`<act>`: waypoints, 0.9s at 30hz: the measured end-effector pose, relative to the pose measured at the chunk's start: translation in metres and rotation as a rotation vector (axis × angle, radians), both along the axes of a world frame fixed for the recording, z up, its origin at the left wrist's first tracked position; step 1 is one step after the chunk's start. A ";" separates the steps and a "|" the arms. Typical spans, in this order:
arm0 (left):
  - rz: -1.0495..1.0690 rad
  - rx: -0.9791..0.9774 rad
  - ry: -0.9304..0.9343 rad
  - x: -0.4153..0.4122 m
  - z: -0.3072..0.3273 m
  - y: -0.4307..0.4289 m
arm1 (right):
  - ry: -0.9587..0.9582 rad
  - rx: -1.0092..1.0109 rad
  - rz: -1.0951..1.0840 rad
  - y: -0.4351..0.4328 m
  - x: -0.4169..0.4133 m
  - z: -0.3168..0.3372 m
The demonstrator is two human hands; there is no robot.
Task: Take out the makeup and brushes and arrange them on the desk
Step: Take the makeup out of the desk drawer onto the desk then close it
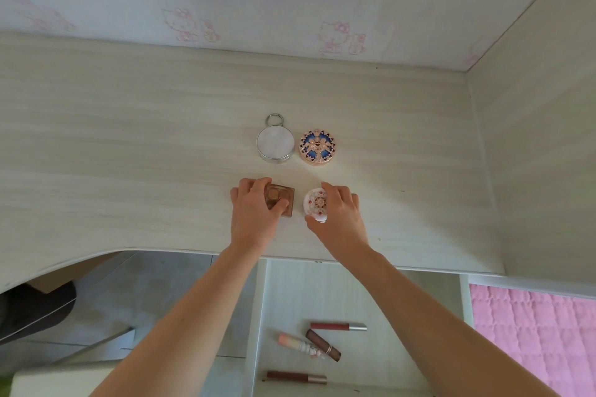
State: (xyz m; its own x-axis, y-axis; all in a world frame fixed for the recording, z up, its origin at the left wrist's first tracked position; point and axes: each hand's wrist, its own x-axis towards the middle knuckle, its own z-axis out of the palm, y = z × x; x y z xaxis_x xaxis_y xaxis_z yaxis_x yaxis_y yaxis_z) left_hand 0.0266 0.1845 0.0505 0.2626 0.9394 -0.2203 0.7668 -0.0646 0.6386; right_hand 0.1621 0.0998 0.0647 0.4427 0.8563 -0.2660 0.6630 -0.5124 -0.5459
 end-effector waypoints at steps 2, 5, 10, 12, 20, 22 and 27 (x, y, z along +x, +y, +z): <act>-0.001 0.007 0.017 -0.001 -0.001 0.000 | -0.004 0.022 0.000 -0.001 -0.001 0.000; -0.003 0.020 0.036 -0.001 -0.001 0.000 | -0.008 0.045 0.010 -0.004 -0.002 0.000; -0.113 0.286 -0.003 -0.007 -0.006 -0.012 | -0.037 0.098 0.037 -0.013 -0.006 -0.001; -0.209 0.405 -0.009 -0.012 -0.012 -0.019 | -0.042 0.115 0.033 -0.016 -0.007 -0.002; -0.272 0.406 -0.010 -0.009 -0.023 -0.026 | -0.005 0.151 0.013 -0.009 -0.003 -0.004; -0.264 0.416 -0.015 -0.005 -0.022 -0.020 | -0.005 0.153 0.013 -0.003 -0.001 -0.005; -0.260 0.420 -0.009 0.003 -0.019 -0.007 | 0.002 0.152 0.015 0.012 0.003 -0.004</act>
State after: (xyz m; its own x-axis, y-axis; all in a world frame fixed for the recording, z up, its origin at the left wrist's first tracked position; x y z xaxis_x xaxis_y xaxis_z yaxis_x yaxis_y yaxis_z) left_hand 0.0293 0.1780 0.0313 0.5004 0.8496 0.1670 0.6857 -0.5066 0.5227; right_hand 0.1652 0.1120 0.0610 0.4288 0.8935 -0.1333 0.6691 -0.4132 -0.6177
